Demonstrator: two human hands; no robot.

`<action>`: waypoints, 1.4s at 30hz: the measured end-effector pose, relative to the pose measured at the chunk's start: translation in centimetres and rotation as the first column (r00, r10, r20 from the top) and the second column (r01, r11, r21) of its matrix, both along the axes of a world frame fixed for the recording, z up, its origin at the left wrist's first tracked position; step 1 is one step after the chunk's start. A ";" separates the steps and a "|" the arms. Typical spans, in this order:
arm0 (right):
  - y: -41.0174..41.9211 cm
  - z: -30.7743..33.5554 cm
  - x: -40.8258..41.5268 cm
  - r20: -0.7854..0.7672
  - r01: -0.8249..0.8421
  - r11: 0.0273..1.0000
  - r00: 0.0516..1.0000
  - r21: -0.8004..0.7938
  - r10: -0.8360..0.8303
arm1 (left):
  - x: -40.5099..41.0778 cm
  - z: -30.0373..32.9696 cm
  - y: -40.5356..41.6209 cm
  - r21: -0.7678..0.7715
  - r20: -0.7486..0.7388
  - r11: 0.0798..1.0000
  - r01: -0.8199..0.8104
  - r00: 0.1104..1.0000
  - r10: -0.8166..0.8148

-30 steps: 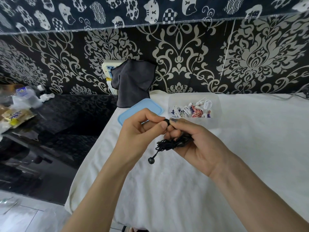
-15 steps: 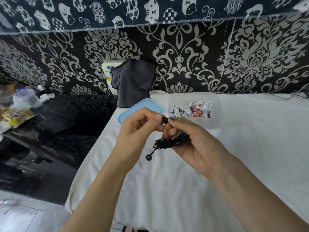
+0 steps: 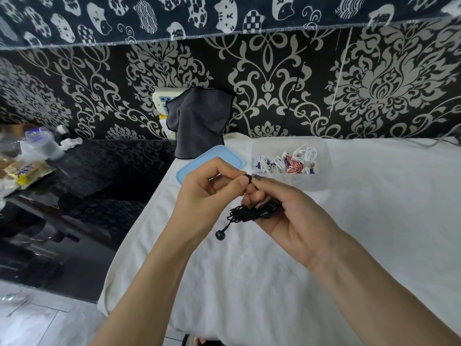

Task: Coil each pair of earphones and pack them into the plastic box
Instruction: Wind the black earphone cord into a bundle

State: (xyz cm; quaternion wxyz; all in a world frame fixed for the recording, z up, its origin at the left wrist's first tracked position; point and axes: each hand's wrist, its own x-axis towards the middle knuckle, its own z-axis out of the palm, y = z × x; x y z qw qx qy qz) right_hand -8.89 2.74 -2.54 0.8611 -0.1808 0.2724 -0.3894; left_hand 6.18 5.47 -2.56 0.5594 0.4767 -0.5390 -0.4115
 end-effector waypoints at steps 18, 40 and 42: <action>0.3 0.4 0.0 0.052 -0.026 1.000 0.998 -0.011 0.026 | 0.4 -0.4 0.1 -0.149 0.161 0.988 -0.029 0.985 0.053; 0.0 0.6 -0.6 0.111 -0.024 0.999 0.994 0.040 0.020 | 0.2 0.1 0.4 -0.084 0.096 0.996 0.015 0.995 -0.007; -0.3 0.5 -0.7 0.114 -0.026 0.998 0.993 0.048 0.020 | 0.2 0.3 0.5 -0.073 0.102 0.997 0.000 0.995 0.007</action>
